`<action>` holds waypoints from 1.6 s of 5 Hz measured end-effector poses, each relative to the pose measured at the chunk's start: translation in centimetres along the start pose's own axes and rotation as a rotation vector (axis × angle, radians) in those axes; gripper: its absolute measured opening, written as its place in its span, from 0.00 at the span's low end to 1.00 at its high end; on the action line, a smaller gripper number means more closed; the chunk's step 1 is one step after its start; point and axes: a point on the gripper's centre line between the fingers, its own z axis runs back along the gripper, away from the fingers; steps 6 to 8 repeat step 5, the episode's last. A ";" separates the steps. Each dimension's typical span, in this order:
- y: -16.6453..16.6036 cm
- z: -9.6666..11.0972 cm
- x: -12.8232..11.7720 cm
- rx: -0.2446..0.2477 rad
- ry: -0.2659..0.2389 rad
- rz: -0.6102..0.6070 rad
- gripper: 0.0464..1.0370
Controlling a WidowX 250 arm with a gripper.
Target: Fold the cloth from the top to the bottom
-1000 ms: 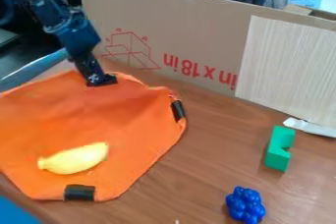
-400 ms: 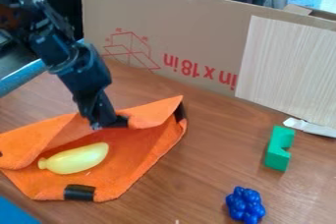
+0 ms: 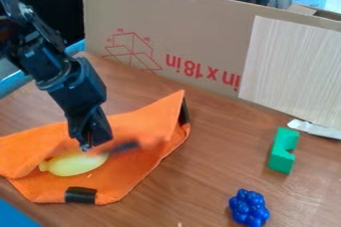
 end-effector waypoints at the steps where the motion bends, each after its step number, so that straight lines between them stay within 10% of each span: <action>1: -1.0 -0.4 0.1 -0.035 0.006 -0.034 0.42; 3: -3.0 1.6 -0.3 -0.097 -0.036 -0.116 0.96; 5: -1.7 6.2 -2.0 0.008 0.150 0.219 0.96; 8: -1.7 6.2 -2.0 0.008 0.150 0.219 0.96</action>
